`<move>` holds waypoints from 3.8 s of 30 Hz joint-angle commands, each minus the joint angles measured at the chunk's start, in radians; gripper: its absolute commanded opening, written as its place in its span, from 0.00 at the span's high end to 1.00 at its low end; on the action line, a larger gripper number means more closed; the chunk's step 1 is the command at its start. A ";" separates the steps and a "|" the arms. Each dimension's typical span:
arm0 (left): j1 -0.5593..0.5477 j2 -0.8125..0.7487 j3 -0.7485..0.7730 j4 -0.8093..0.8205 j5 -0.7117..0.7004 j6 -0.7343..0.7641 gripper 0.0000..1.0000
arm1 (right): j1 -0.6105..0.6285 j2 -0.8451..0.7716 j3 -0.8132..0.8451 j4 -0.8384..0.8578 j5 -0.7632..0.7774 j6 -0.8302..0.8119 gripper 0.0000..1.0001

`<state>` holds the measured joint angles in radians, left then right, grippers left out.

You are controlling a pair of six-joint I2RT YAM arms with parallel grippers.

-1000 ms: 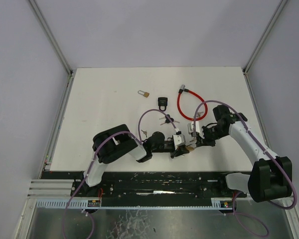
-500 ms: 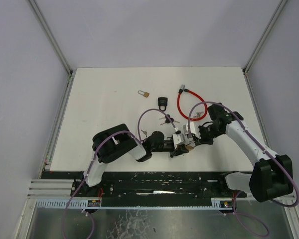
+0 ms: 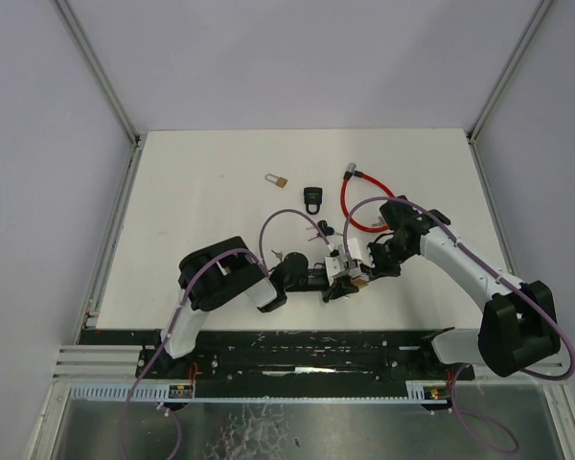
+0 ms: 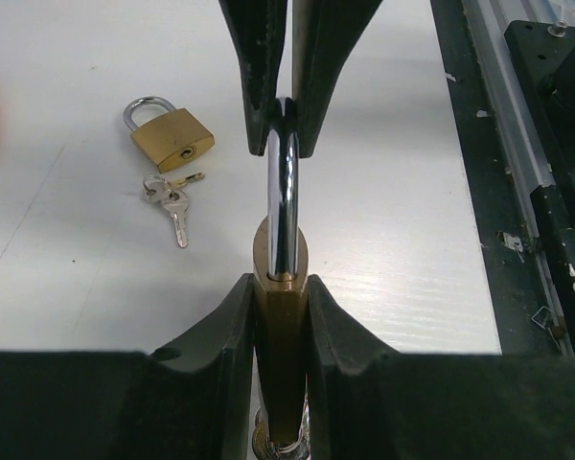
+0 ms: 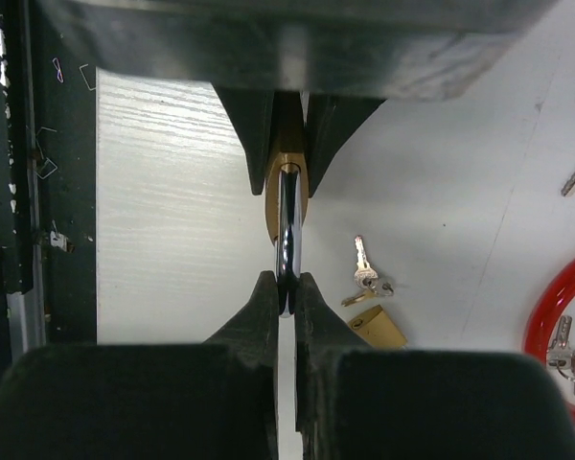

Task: Lock with the key
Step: Lock the lock, then place the lock at the center of the board.

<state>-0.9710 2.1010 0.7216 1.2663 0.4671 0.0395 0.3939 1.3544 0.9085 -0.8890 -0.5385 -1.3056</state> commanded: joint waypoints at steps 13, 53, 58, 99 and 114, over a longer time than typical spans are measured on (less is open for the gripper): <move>-0.009 -0.017 0.004 0.228 -0.007 -0.035 1.00 | -0.029 -0.074 -0.065 0.051 -0.342 0.123 0.67; 0.246 -0.256 -0.063 0.147 -0.038 -0.846 1.00 | -0.484 -0.596 -0.107 0.253 -0.404 0.540 0.25; 0.348 -0.311 -0.029 -0.035 -0.024 -1.005 1.00 | -0.484 -0.596 -0.109 0.259 -0.400 0.541 0.25; 0.819 -0.241 0.471 -1.344 -0.410 -1.326 0.76 | -0.484 -0.607 -0.140 0.283 -0.390 0.549 0.23; 0.780 -0.444 0.342 -1.163 -0.556 -1.170 0.41 | -0.485 -0.614 -0.137 0.278 -0.397 0.549 0.22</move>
<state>-0.1699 1.7672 1.1027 -0.0753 -0.0120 -1.2320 -0.0860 0.7525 0.7650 -0.6373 -0.9260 -0.7696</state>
